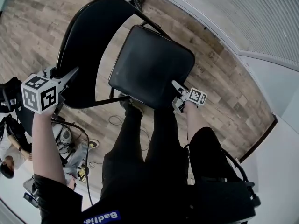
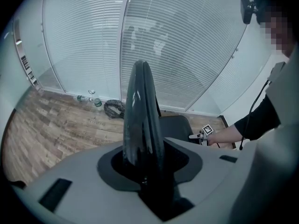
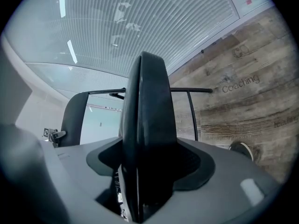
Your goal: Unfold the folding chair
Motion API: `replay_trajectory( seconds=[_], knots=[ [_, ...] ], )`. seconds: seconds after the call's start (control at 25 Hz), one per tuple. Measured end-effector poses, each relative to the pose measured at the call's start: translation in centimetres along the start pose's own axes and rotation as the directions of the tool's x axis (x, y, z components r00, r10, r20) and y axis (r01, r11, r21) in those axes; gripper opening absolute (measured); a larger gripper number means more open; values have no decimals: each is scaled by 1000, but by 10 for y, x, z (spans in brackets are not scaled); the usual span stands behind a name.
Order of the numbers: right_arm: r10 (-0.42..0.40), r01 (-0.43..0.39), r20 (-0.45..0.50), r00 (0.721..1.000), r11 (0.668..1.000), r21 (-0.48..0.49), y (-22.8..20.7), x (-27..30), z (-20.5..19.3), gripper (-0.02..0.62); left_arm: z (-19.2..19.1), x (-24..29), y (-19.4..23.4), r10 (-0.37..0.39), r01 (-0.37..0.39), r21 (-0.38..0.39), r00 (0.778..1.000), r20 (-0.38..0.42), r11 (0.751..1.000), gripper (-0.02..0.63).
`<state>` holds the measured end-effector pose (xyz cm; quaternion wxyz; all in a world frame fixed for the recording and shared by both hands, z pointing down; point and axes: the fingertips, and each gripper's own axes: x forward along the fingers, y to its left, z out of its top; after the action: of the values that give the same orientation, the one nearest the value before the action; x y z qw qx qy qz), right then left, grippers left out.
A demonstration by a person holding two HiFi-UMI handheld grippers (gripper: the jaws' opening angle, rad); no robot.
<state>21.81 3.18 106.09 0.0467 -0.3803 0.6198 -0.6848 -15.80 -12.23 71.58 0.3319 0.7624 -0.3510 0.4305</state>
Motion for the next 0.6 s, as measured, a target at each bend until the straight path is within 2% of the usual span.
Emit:
replay_trajectory(
  seconds=[0.36, 0.52, 0.6],
  knots=[
    [19, -19, 12, 1000, 1000, 1, -17, 4, 3, 293, -6, 12, 11, -8, 8, -11, 1000, 9, 1000, 132],
    [106, -106, 28, 994, 994, 0, -7, 6, 4, 293, -5, 13, 12, -3, 3, -7, 1000, 11, 1000, 135],
    [99, -99, 41, 994, 995, -9, -6, 7, 4, 294, -6, 11, 13, 0, 0, -11, 1000, 15, 1000, 141]
  ],
)
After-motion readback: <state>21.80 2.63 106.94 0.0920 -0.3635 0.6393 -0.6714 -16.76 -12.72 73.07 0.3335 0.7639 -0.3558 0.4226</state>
